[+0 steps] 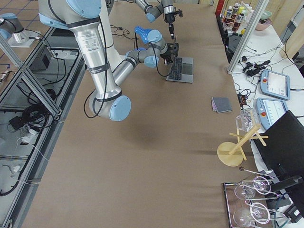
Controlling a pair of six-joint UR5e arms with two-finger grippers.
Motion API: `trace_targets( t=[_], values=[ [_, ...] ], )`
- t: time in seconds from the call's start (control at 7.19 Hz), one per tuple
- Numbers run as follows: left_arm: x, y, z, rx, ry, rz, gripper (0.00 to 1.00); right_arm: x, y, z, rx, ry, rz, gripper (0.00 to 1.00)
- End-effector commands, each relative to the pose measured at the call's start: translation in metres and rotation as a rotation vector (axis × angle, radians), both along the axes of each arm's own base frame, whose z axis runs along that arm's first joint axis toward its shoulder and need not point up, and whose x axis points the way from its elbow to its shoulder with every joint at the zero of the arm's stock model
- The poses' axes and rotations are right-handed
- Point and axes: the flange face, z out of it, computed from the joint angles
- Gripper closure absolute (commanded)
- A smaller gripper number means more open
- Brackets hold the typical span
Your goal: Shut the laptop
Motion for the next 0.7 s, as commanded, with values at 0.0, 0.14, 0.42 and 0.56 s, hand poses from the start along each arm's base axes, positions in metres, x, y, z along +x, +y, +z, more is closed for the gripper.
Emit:
trace_targets(
  t=[0.0,0.14,0.42,0.56],
  values=[
    [0.008,-0.013,0.004,-0.011,-0.016,-0.026,1.0,-0.003,-0.019,0.008,-0.013,0.022,0.012,1.0],
    [0.011,-0.02,0.001,-0.019,-0.026,-0.037,1.0,-0.008,-0.027,0.01,-0.021,0.032,0.017,1.0],
    [0.019,-0.034,-0.011,-0.055,-0.08,-0.081,1.0,-0.031,-0.047,0.018,-0.043,0.064,0.021,1.0],
    [0.032,-0.048,-0.003,-0.071,-0.11,-0.111,1.0,-0.037,-0.052,0.027,-0.043,0.087,0.015,1.0]
  ],
)
